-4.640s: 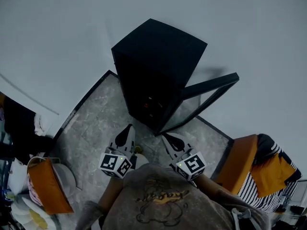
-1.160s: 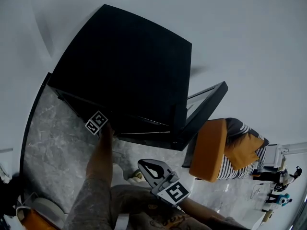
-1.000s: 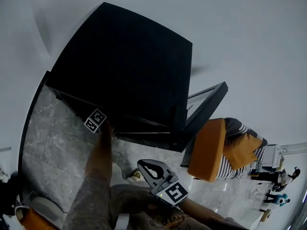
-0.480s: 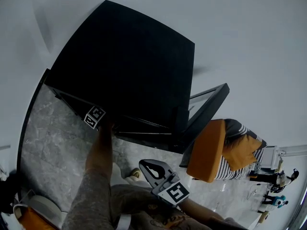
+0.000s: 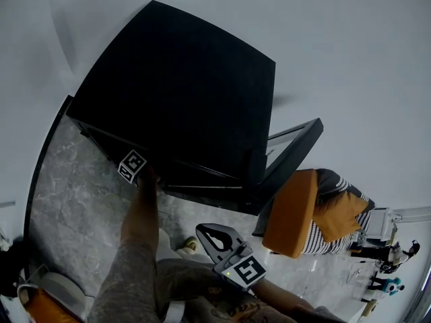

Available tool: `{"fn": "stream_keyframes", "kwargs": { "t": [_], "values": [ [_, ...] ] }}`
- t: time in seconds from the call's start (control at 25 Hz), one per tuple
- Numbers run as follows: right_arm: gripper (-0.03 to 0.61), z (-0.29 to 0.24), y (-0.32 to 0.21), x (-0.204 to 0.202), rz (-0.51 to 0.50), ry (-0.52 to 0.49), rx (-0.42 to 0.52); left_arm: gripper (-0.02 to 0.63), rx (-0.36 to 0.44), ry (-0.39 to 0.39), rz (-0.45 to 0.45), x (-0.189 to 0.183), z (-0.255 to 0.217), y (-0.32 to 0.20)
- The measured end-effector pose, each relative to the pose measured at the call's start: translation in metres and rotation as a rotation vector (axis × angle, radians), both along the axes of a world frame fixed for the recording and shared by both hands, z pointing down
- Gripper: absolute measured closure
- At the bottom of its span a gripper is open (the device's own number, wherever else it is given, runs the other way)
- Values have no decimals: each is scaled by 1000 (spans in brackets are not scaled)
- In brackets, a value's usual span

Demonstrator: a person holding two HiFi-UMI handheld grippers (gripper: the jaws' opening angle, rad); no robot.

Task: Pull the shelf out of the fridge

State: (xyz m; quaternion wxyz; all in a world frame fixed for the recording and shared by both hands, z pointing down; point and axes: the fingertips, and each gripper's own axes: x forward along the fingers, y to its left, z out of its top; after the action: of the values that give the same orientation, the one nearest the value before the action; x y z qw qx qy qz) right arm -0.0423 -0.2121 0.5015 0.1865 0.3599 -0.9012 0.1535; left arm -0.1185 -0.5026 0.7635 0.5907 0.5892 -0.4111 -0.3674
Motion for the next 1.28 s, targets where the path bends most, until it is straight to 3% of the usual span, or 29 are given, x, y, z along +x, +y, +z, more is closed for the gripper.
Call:
{"fn": "stream_keyframes", "kwargs": {
  "t": [1.28],
  "values": [
    [557, -3, 51, -35, -181, -27, 35, 600, -5, -21, -18, -51, -18, 168]
  ]
}}
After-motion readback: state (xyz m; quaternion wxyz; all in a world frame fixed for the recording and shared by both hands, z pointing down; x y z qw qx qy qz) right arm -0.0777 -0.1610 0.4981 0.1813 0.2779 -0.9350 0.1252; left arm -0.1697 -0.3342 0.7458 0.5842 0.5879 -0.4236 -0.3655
